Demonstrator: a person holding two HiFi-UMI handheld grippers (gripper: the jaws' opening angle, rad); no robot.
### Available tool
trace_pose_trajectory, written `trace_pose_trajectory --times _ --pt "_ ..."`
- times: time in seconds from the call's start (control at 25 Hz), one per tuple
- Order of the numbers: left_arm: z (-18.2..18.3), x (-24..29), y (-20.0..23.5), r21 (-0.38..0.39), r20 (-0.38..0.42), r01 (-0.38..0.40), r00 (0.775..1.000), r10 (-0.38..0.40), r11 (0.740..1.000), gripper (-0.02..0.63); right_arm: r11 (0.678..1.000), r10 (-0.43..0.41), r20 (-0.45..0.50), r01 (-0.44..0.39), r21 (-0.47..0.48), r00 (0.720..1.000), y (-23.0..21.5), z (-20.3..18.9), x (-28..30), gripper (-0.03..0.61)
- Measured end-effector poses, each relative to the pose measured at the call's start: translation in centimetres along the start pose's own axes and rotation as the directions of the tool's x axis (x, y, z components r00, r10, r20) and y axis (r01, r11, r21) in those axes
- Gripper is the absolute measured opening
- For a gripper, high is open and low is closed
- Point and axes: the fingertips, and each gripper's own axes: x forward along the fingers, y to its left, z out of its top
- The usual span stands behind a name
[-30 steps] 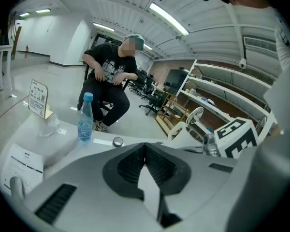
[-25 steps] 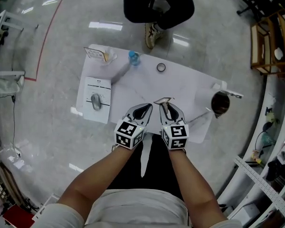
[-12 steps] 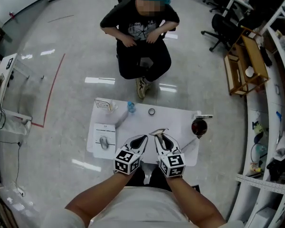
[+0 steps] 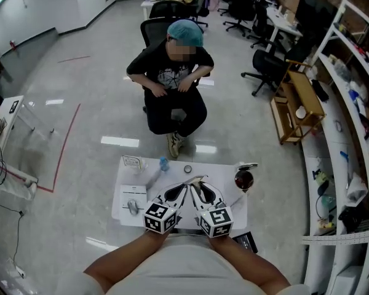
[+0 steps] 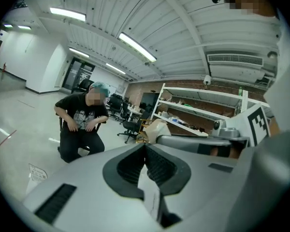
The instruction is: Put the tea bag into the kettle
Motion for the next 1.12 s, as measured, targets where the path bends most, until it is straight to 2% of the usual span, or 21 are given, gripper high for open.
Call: trace_pose_trajectory --times 0.08,0.24,0.48,0.8,1.12 --pt "0.1 -0.6 -0.5 0.012 0.016 0.012 1.000 -0.012 1.000 0.010 1.000 -0.003 0.018 0.003 -0.029 1.000 0.4 0.3 -0.4 0.095" --pt "-0.6 -1.2 -0.2 0.001 0.015 0.022 1.000 -0.022 1.000 0.010 0.999 -0.040 0.019 0.040 -0.001 0.999 0.3 -0.6 -1.3 0.095" --pt "-3.1 0.2 -2.6 -0.019 -0.037 0.104 0.994 -0.105 0.994 0.009 0.993 -0.122 0.003 0.122 0.010 0.993 -1.2 -2.3 -4.1 0.095" --pt "-4.5 5.9 -12.2 0.063 -0.082 0.274 0.960 -0.269 0.960 0.009 0.955 -0.294 0.052 0.290 0.067 0.955 -8.7 -3.6 -12.7 0.096" --pt "-6.1 11.1 -23.2 0.063 -0.067 0.305 0.951 -0.301 0.950 0.010 0.945 -0.326 0.071 0.323 0.056 0.943 -16.2 -3.7 -22.7 0.097"
